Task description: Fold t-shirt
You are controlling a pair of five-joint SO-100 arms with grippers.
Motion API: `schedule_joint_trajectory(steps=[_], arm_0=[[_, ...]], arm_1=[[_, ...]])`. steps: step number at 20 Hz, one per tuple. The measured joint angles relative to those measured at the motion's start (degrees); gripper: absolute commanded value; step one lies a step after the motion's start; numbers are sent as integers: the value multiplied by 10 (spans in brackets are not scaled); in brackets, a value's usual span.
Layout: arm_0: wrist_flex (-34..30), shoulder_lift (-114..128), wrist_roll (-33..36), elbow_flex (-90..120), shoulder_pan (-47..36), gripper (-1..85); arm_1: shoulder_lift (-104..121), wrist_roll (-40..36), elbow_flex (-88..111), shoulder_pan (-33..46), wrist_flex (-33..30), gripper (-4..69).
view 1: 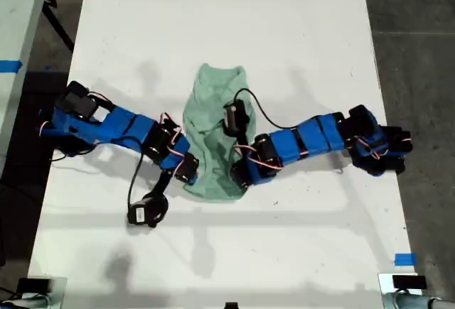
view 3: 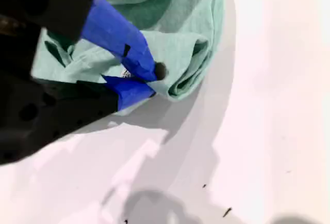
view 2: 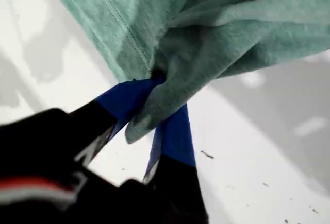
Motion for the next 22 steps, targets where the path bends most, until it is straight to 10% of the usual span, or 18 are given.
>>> schedule_joint_trajectory(steps=[5, 19, 22], arm_0=[[9, 46, 10, -14, 12, -1], [84, 70, 215, -14, -368, 3], [79, 49, 223, -14, -384, 240]], arm_1=[[51, -13, 0, 4, 7, -12], [117, -219, 79, 346, 47, -12], [115, -222, 80, 373, 34, 370]])
